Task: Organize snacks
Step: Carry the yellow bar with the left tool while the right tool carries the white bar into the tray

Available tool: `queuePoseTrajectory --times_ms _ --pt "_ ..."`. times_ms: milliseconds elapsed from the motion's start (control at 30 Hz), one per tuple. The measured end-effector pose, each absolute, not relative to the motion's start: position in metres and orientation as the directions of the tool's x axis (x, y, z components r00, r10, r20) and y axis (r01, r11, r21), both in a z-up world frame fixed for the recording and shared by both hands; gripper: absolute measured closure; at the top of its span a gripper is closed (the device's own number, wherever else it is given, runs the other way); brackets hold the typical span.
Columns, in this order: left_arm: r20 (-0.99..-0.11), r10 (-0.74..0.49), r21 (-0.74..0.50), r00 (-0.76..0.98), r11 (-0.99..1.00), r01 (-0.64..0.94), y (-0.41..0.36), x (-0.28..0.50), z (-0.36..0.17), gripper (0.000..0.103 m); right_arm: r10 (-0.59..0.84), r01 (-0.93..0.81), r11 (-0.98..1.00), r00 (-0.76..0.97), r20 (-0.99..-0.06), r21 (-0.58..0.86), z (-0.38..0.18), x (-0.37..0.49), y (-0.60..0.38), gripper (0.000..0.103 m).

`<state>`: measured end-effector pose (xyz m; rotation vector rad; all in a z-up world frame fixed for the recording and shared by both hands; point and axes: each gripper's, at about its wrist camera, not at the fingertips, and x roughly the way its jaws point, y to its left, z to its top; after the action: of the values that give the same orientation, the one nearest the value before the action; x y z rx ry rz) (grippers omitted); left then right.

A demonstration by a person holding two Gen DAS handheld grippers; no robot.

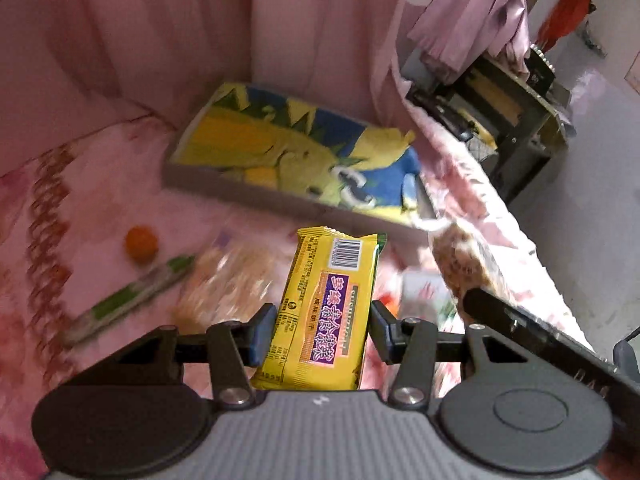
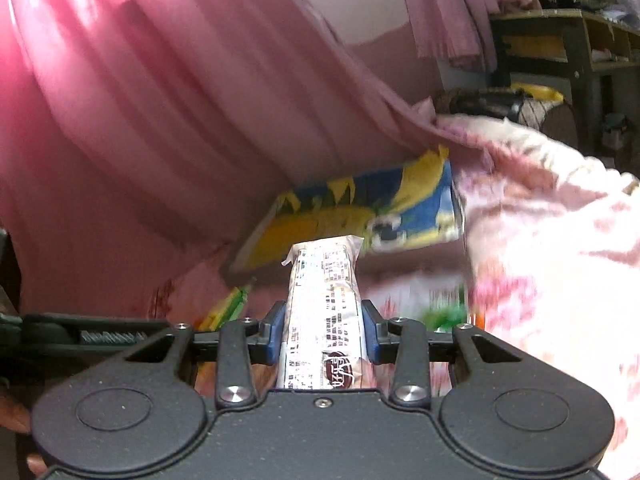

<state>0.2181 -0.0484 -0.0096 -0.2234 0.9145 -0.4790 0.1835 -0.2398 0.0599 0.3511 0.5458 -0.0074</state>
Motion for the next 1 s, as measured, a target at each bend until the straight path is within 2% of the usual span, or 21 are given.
queuePoseTrajectory --times_ms 200,467,667,1000 --pt "-0.675 -0.498 -0.388 0.544 0.867 0.312 -0.085 0.270 0.002 0.049 0.058 0.123 0.928 0.885 -0.461 0.352 0.070 0.242 -0.279 0.063" --pt "-0.638 -0.485 -0.377 0.598 0.874 0.307 -0.122 0.358 0.002 0.049 0.049 0.155 0.896 0.896 -0.440 0.416 0.054 0.325 -0.322 0.063" --pt "-0.670 -0.463 -0.362 0.580 0.886 0.289 -0.143 0.417 -0.023 0.049 0.047 0.165 0.889 0.895 -0.443 0.427 0.032 0.374 -0.337 0.063" --pt "-0.714 -0.374 -0.294 0.591 0.927 0.231 -0.143 0.451 -0.067 0.049 0.082 0.159 0.886 0.870 -0.486 0.435 -0.008 0.421 -0.339 0.063"
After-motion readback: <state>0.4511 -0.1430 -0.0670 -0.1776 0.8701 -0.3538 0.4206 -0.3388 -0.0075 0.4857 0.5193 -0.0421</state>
